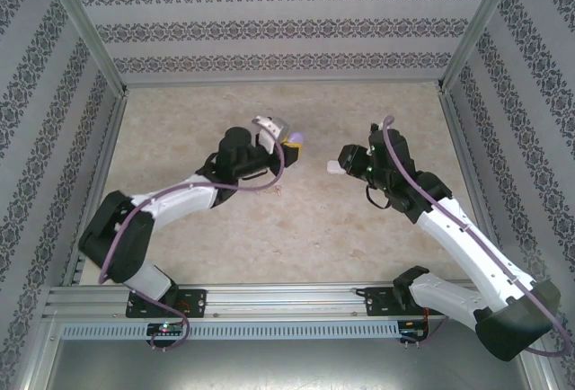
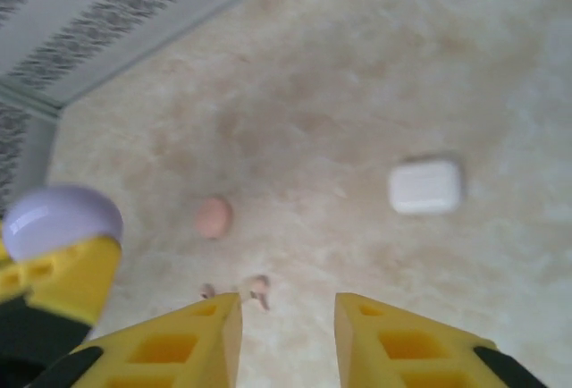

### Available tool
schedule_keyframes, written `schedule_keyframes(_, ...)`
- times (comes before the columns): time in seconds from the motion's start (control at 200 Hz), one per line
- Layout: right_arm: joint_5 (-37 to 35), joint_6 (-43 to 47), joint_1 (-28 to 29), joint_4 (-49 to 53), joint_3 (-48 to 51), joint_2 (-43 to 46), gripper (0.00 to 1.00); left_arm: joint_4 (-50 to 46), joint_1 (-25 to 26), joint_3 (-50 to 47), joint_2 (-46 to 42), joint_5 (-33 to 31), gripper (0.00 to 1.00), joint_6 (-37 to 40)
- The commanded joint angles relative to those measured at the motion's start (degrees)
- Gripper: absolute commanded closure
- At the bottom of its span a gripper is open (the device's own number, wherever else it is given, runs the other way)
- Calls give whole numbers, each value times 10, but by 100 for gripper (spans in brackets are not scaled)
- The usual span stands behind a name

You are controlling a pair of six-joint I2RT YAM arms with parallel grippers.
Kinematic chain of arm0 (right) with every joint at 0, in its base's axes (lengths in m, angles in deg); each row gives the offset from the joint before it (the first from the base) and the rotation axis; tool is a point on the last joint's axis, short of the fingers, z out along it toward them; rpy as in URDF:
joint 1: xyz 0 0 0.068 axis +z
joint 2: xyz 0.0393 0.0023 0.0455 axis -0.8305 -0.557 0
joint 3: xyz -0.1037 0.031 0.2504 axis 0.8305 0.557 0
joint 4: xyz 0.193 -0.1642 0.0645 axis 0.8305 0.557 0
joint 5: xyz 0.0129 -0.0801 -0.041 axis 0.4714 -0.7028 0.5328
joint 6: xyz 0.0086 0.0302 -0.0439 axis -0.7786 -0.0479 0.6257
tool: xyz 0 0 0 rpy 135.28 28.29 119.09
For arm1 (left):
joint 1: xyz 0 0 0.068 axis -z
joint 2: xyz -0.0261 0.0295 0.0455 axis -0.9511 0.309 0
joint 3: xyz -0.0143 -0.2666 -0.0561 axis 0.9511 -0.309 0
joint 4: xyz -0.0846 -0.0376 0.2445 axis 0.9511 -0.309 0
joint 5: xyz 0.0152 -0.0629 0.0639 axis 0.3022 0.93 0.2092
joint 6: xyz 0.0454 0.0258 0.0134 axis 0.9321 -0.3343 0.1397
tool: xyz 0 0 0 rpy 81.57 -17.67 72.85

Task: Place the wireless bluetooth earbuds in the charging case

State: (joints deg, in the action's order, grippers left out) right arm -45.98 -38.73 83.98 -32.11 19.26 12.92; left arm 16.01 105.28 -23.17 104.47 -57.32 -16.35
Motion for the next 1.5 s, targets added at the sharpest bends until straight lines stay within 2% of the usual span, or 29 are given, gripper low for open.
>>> schedule_keyframes(0.0,-39,-15,-5,-13,41,17,59,-119,-2,67,71,-5,100,-129)
schedule_keyframes(0.26,-45,-17,-5,-16,80,32,43,-125,0,152,217,5,100,-294)
schedule_keyframes(0.395,-50,-14,-6,-11,82,47,38,-169,5,215,275,20,100,-332)
schedule_keyframes(0.545,-47,-12,-6,-9,77,51,36,-226,15,274,318,21,96,-353)
schedule_keyframes(0.649,-45,-9,-6,-9,70,51,36,-273,22,310,342,19,88,-354)
schedule_keyframes(0.889,-42,-1,-6,-2,47,45,35,-342,24,361,382,14,80,-353)
schedule_keyframes(1.079,-41,8,-6,3,32,45,29,-411,24,396,381,-12,63,-317)
schedule_keyframes(1.224,-38,15,-6,8,16,40,25,-466,24,423,375,-43,53,-290)
schedule_keyframes(1.494,-34,27,-5,14,-17,19,22,-540,22,446,344,-102,45,-243)
